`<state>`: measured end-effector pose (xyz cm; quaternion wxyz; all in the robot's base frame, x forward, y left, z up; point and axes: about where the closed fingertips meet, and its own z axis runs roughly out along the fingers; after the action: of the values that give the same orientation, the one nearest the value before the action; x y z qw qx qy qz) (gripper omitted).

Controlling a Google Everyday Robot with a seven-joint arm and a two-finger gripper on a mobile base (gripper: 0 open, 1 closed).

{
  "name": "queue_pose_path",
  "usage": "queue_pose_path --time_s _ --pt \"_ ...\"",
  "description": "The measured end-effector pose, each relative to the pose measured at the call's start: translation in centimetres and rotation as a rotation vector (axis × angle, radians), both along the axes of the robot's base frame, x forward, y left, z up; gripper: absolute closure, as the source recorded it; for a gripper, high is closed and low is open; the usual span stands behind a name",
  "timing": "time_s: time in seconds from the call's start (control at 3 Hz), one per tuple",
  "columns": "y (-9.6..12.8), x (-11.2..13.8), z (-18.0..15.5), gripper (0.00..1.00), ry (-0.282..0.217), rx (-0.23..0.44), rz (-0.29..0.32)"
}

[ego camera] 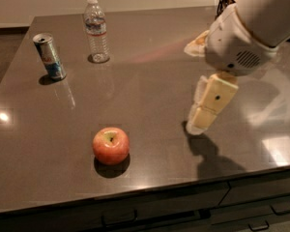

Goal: Move apple near redbull can

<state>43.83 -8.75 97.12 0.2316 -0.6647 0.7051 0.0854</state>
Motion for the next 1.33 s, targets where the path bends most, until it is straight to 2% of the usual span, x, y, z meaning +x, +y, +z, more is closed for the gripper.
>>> queue_pose_path --time_s 0.33,0.67,1.0,1.33 --pt "5.3 -1.2 -1.5 0.0 -0.018 0.023 0.11" --pt "9.2 -3.1 -3.6 0.0 -0.007 0.038 0.21" --pt "12.3 -4.9 -5.9 0.0 0.014 0.042 0.292" --pt "14.4 -5.9 -8.0 0.0 0.028 0.037 0.344"
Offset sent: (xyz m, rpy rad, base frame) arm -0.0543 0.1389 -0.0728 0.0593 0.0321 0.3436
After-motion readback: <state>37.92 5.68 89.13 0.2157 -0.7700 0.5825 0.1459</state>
